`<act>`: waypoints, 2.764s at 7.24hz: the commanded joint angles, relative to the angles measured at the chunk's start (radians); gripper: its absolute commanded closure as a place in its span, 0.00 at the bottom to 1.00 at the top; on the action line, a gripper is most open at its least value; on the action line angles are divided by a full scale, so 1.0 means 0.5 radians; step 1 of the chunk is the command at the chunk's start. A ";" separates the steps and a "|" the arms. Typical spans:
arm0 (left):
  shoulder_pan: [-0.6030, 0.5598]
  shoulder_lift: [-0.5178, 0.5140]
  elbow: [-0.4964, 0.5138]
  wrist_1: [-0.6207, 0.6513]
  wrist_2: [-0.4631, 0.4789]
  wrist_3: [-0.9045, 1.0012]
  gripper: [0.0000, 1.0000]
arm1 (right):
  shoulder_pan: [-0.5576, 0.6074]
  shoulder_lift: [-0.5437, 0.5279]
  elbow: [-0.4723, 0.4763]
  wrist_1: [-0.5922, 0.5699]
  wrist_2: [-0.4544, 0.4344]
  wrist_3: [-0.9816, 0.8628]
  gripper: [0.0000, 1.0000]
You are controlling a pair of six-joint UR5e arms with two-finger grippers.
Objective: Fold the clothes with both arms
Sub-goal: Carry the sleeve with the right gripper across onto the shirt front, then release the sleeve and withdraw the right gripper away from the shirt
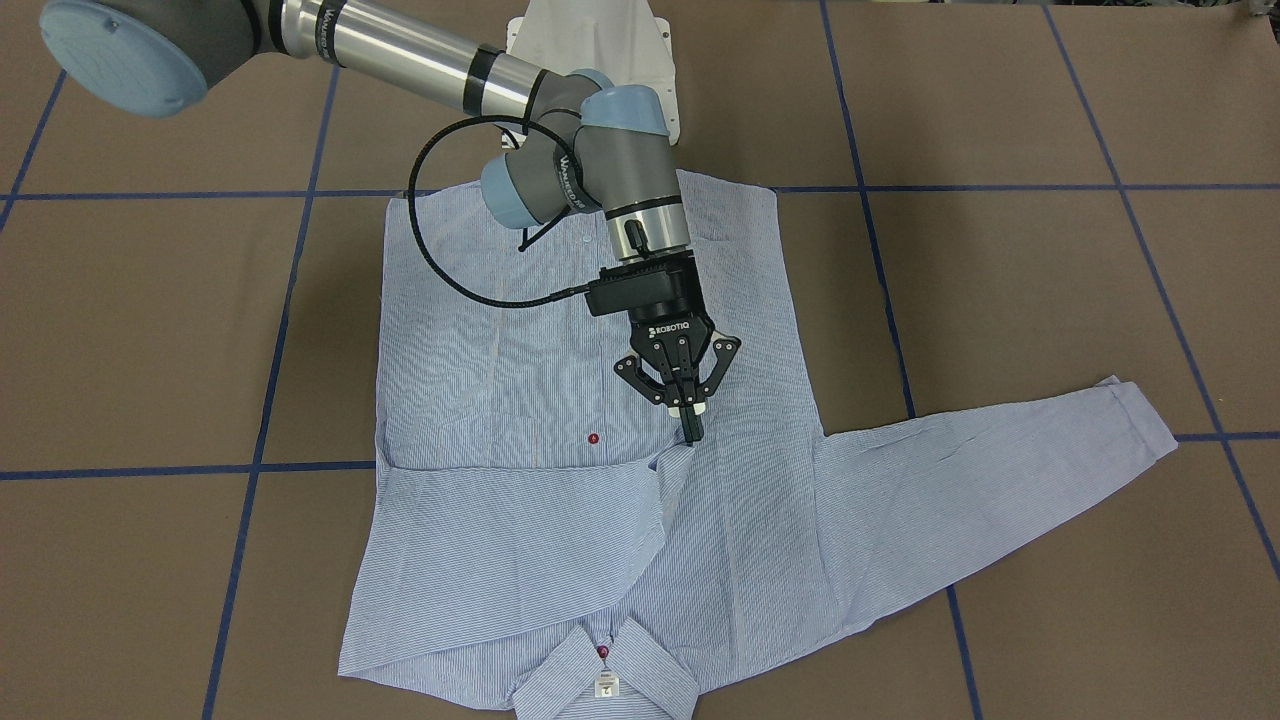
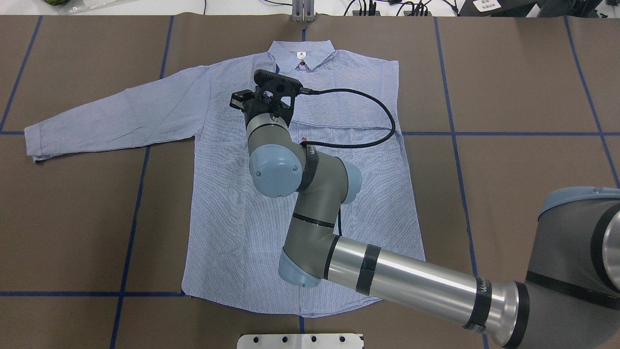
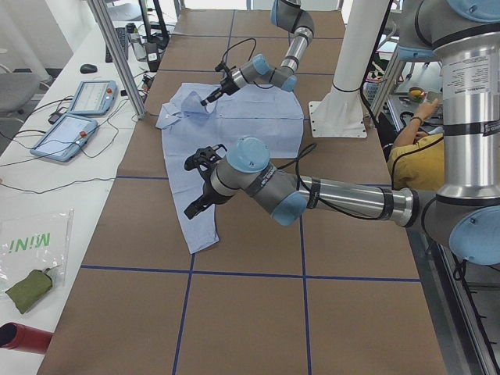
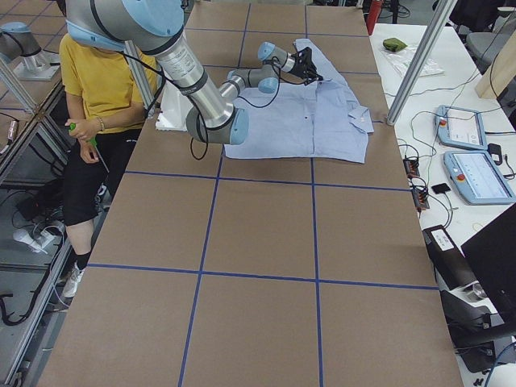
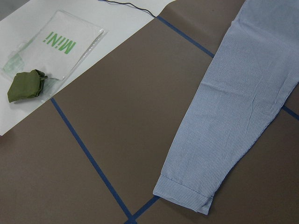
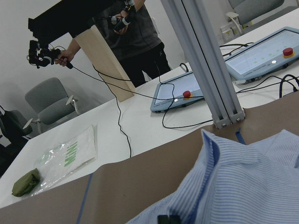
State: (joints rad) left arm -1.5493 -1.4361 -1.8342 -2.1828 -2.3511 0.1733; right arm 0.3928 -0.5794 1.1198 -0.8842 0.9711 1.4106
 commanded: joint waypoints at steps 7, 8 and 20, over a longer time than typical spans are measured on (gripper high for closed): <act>0.000 -0.006 0.057 -0.061 -0.001 -0.003 0.00 | 0.253 0.496 0.027 -1.266 0.723 -0.084 0.00; 0.000 -0.006 0.079 -0.134 0.002 -0.012 0.00 | 0.379 0.393 0.122 -1.254 0.851 -0.124 0.00; 1.060 -0.250 1.280 -1.965 0.992 -2.061 0.03 | 1.933 -1.878 1.758 -1.128 2.601 -2.211 0.00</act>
State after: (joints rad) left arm -1.1056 -1.5196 -1.2835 -3.0950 -1.9430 -0.7648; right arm 1.3304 -1.4732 1.9980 -1.4972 2.2442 0.3195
